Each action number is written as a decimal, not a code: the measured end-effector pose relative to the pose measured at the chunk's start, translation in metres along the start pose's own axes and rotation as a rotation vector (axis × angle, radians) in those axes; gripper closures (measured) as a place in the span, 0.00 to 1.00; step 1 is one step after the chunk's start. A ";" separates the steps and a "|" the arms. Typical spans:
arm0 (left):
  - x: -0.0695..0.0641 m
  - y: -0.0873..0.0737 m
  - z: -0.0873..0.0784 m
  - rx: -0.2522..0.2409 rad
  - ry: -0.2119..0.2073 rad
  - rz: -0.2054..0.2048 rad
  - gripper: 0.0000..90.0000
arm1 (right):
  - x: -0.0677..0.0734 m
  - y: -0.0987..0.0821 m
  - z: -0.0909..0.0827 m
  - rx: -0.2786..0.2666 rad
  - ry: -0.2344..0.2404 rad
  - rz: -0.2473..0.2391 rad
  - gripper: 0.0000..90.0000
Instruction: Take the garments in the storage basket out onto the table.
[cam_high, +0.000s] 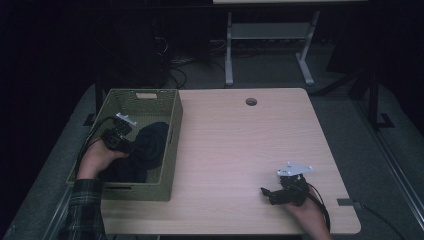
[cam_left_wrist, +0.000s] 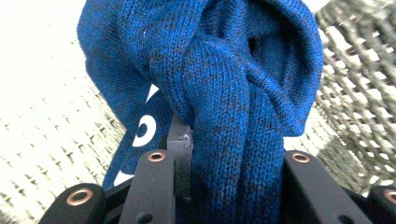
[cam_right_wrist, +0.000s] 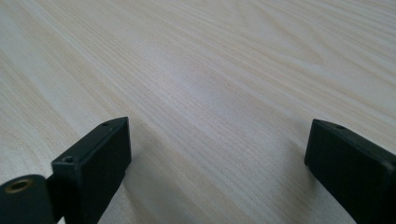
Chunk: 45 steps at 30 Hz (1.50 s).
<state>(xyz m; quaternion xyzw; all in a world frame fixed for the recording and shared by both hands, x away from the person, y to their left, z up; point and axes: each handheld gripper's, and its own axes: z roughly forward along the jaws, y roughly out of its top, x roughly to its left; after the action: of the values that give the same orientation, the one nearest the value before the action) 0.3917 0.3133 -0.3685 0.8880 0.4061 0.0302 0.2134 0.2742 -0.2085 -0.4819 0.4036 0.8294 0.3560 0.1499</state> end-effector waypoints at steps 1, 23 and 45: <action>0.000 0.001 -0.003 0.002 0.001 0.004 0.75 | 0.000 0.000 0.000 0.000 0.000 0.000 0.08; -0.006 0.030 -0.056 0.011 0.028 0.059 0.75 | 0.000 0.000 0.000 0.000 0.000 0.000 0.08; -0.017 0.049 -0.103 -0.055 0.026 0.096 0.74 | 0.000 0.000 0.000 -0.001 0.001 0.001 0.08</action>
<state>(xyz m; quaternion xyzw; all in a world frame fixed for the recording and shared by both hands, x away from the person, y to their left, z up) 0.3915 0.3085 -0.2535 0.8998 0.3648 0.0629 0.2308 0.2742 -0.2084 -0.4819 0.4036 0.8292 0.3565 0.1496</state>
